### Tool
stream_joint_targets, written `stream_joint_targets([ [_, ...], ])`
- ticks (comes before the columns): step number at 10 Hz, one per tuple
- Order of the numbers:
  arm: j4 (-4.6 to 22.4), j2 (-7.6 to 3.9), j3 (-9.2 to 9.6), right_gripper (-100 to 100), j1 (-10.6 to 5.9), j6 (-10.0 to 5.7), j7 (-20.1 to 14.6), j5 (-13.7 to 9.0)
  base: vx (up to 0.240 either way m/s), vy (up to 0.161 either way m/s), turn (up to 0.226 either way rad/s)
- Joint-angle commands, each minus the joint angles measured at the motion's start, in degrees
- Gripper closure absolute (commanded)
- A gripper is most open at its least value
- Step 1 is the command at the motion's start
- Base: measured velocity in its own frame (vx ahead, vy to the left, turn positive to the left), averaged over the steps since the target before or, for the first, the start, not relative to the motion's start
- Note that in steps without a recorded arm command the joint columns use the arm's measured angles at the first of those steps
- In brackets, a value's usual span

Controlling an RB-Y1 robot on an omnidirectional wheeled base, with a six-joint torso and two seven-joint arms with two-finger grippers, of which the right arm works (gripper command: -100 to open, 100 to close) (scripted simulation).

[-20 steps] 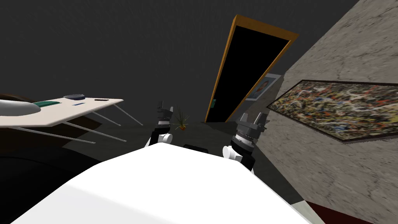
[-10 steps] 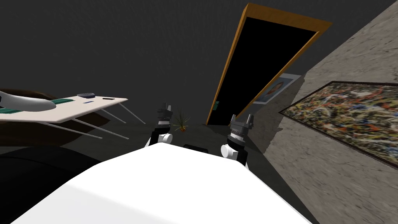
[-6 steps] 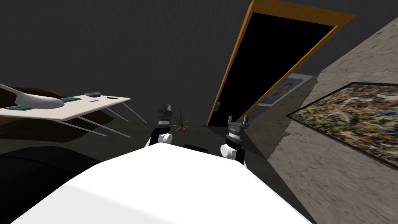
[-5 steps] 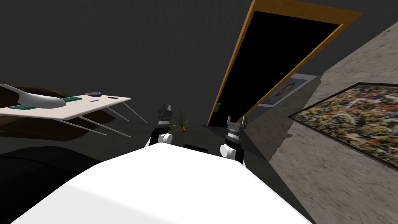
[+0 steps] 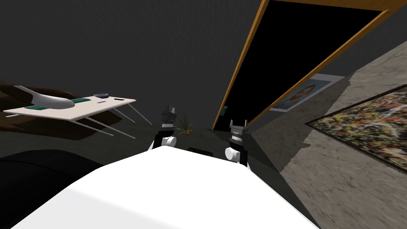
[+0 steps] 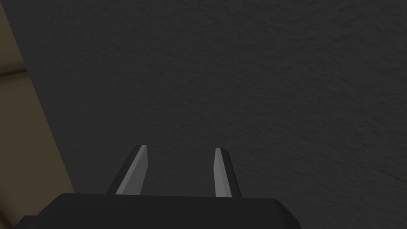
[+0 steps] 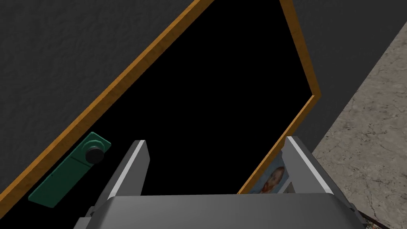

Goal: Pull the door open

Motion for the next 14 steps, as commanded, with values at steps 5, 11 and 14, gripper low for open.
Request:
stream_joint_targets([
  [5,7.69,-4.36,1.77,-100,-3.16,0.79,-9.28,-7.94,0.084,-0.058,0.118],
  [11,14.57,-8.38,3.3,-100,-5.98,1.58,-17.84,-15.22,0.071,-0.049,0.094],
  [14,17.26,-9.94,3.91,-100,-7.08,1.88,-21.18,-18.06,0.057,-0.059,0.066],
])
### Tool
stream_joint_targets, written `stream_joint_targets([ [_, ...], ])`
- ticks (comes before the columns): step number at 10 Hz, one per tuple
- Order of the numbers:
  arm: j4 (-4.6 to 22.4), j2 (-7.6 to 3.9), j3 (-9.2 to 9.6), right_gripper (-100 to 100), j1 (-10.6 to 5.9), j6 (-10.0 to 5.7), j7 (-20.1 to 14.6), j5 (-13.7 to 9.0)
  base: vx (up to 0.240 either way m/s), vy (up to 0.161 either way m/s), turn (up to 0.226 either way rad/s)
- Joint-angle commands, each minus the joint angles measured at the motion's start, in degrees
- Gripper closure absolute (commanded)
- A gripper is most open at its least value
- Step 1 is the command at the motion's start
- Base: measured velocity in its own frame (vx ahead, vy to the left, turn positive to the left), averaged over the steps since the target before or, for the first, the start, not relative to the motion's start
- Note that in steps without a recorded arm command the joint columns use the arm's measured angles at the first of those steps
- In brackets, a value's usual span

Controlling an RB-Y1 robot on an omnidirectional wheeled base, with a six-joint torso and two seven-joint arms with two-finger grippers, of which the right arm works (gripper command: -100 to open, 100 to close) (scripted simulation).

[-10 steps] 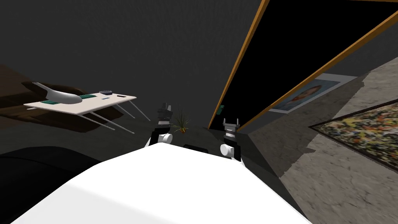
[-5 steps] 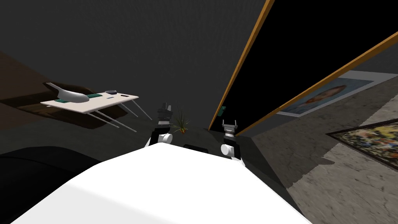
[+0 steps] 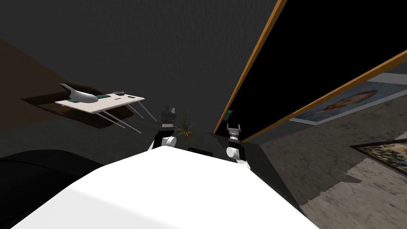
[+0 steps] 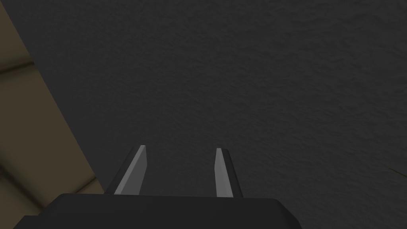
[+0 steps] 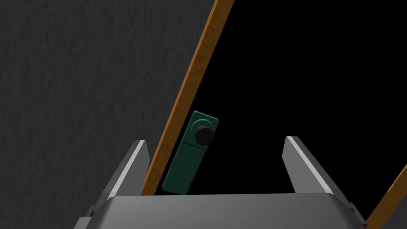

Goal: Pull the door open

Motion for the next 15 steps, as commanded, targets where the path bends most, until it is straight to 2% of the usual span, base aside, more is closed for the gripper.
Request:
stream_joint_targets([
  [1,1.61,-1.34,0.38,-100,-0.48,0.32,-2.8,-2.31,0.079,-0.067,0.117],
  [8,9.9,-6.11,2.23,-100,-3.88,1.26,-13.03,-11.09,0.081,-0.067,0.097],
  [15,15.94,-9.56,3.58,-100,-6.35,1.95,-20.48,-17.48,0.061,-0.06,0.071],
])
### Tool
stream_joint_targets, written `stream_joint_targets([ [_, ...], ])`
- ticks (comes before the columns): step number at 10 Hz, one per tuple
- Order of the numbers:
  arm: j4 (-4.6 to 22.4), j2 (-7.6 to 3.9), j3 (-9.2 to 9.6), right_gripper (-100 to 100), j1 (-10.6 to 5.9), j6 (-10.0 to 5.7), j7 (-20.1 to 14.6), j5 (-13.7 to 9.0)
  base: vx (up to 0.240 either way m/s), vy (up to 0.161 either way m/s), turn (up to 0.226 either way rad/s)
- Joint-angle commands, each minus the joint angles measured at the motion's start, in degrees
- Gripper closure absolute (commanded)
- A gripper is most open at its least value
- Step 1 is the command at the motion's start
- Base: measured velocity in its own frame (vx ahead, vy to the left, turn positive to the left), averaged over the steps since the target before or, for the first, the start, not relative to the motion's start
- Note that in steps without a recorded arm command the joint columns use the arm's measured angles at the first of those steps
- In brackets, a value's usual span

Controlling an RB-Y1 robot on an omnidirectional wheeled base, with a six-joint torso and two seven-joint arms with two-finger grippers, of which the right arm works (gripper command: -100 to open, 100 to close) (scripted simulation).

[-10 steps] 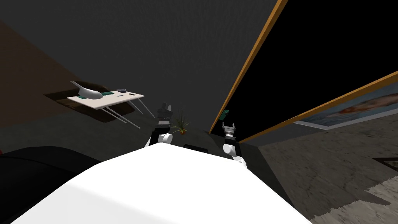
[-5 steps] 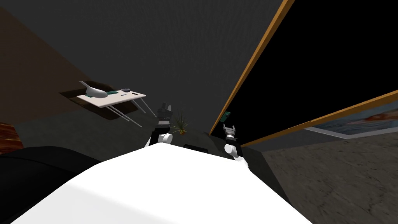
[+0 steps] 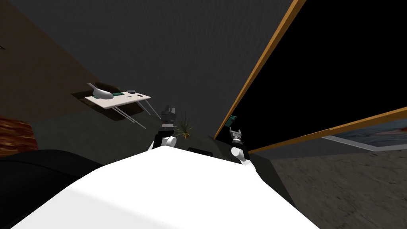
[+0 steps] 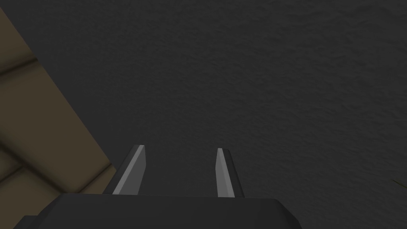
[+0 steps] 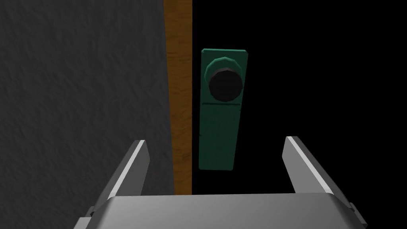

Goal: Pull the door open

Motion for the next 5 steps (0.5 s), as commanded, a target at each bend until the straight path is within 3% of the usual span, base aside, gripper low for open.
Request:
stream_joint_targets([
  [1,1.8,-0.7,0.46,-100,-0.91,-0.13,-1.78,-0.94,0.057,-0.048,0.04],
  [3,3.77,-1.83,0.9,-100,-1.72,0.09,-4.21,-3.03,0.074,-0.064,0.08],
  [4,3.13,-1.61,0.78,-100,-1.36,-0.04,-3.51,-2.39,0.033,-0.036,0.021],
  [5,4.28,-1.24,-0.02,-100,-1.97,0.01,-3.6,-2.57,0.111,-0.034,0.113],
])
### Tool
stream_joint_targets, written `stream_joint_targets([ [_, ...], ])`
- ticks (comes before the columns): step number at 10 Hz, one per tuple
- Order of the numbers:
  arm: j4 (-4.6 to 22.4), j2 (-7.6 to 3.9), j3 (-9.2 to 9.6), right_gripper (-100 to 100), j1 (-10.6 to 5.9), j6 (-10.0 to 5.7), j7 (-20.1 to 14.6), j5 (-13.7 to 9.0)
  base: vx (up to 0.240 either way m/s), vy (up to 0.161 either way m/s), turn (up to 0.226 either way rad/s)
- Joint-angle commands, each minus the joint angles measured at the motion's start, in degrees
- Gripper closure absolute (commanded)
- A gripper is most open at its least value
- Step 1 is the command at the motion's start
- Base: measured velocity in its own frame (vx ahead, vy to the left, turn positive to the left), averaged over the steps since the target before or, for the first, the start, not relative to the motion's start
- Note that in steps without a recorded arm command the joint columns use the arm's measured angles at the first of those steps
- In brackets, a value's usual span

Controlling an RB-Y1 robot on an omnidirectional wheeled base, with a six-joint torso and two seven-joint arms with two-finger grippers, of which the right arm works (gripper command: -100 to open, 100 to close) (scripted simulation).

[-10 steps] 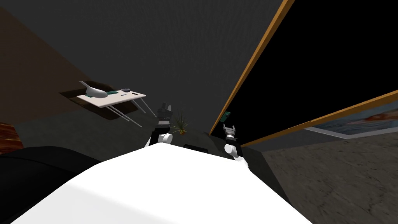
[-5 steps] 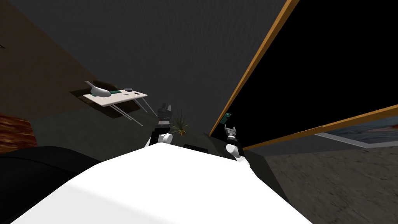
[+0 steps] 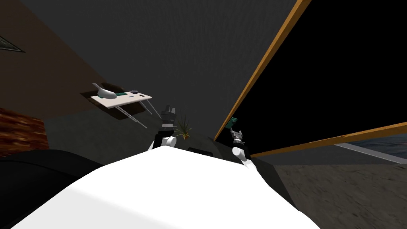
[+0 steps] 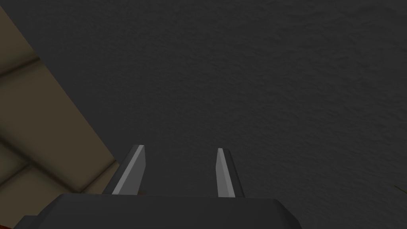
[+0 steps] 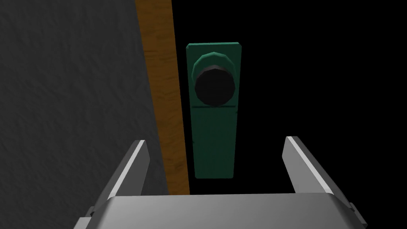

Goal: Pull the door open

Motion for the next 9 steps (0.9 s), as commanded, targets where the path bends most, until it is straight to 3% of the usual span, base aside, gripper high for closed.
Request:
stream_joint_targets([
  [1,0.89,0.25,-0.7,-100,-0.53,0.07,0.07,-0.1,0.169,-0.067,0.137],
  [6,4.77,1.78,-3.67,-100,-2.61,0.16,0.6,-0.37,0.187,-0.088,0.132],
  [7,4.45,1.54,-3.31,-100,-2.47,0.12,0.42,-0.33,0.083,-0.048,0.023],
  [8,4.45,1.54,-3.31,100,-2.47,0.12,0.42,-0.33,-0.02,0.011,-0.024],
  [9,4.45,1.54,-3.31,100,-2.47,0.12,0.42,-0.33,-0.037,0.021,-0.004],
])
